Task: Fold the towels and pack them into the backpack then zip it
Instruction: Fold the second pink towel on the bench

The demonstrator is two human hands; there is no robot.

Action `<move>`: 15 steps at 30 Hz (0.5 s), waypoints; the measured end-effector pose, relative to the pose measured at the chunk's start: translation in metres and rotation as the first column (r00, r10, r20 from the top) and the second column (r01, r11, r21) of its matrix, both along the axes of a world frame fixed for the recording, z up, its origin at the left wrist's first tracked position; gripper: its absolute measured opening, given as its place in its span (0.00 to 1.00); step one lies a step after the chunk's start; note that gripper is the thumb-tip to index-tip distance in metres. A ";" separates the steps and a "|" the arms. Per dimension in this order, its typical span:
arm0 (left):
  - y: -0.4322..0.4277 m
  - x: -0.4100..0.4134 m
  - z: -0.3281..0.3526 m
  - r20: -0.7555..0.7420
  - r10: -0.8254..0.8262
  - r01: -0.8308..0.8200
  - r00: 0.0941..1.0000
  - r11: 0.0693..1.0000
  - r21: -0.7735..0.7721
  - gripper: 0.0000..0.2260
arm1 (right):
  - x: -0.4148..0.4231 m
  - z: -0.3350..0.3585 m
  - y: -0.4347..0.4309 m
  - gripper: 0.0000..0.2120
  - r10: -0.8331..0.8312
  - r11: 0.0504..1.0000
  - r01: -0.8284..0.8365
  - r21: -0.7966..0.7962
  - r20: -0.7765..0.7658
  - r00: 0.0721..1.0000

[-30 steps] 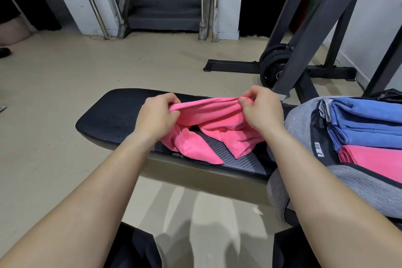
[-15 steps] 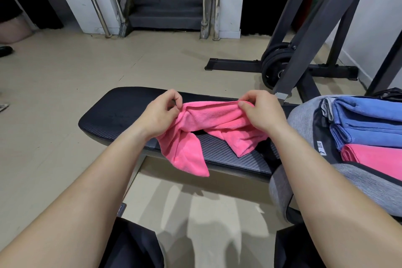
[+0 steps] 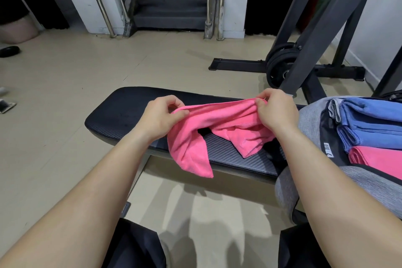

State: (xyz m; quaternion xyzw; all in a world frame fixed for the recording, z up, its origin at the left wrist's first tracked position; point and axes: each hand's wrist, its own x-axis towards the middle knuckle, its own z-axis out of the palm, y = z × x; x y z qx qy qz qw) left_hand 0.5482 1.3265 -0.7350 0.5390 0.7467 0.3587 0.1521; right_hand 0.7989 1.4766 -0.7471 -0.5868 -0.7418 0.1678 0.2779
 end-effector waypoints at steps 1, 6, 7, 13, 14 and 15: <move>-0.003 -0.003 0.001 -0.019 0.011 -0.011 1.000 1.000 0.017 0.02 | 0.000 0.000 0.000 0.08 -0.020 1.000 0.020 0.001 0.005 1.000; -0.015 -0.024 0.002 -0.021 0.105 -0.104 0.994 0.993 0.049 0.01 | -0.002 0.001 -0.001 0.09 -0.078 0.997 0.078 0.012 0.051 0.996; -0.018 -0.028 0.002 -0.012 0.105 -0.104 0.994 0.993 0.056 0.02 | -0.002 0.001 -0.001 0.09 -0.080 0.997 0.080 0.006 0.049 0.996; -0.010 -0.006 0.001 0.030 0.103 -0.105 0.994 0.991 0.089 0.03 | -0.022 0.007 -0.012 0.08 0.205 0.977 -0.208 -0.040 -0.073 0.976; -0.005 0.005 0.000 0.032 0.079 -0.082 0.996 0.993 0.086 0.06 | -0.026 0.010 -0.016 0.07 0.288 0.955 -0.293 -0.051 -0.091 0.953; 0.001 0.015 -0.001 0.032 0.046 -0.049 0.998 0.995 0.084 0.09 | -0.031 0.013 -0.022 0.07 0.366 0.925 -0.374 -0.070 -0.108 0.924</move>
